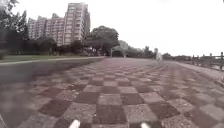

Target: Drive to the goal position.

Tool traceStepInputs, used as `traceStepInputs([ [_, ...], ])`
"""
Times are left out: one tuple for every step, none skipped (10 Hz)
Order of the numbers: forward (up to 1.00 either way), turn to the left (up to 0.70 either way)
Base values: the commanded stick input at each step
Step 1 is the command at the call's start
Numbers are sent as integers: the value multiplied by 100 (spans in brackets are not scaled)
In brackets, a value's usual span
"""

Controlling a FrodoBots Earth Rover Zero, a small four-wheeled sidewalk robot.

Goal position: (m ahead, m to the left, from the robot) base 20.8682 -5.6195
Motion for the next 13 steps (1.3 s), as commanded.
traceStepInputs([
  [70, -27],
  [70, -27],
  [70, -27],
  [70, -27],
  [70, -27],
  [70, -27],
  [70, -12],
  [70, 0],
  [70, 0],
  [70, 0],
  [70, 0],
  [70, 0],
  [70, 0],
])
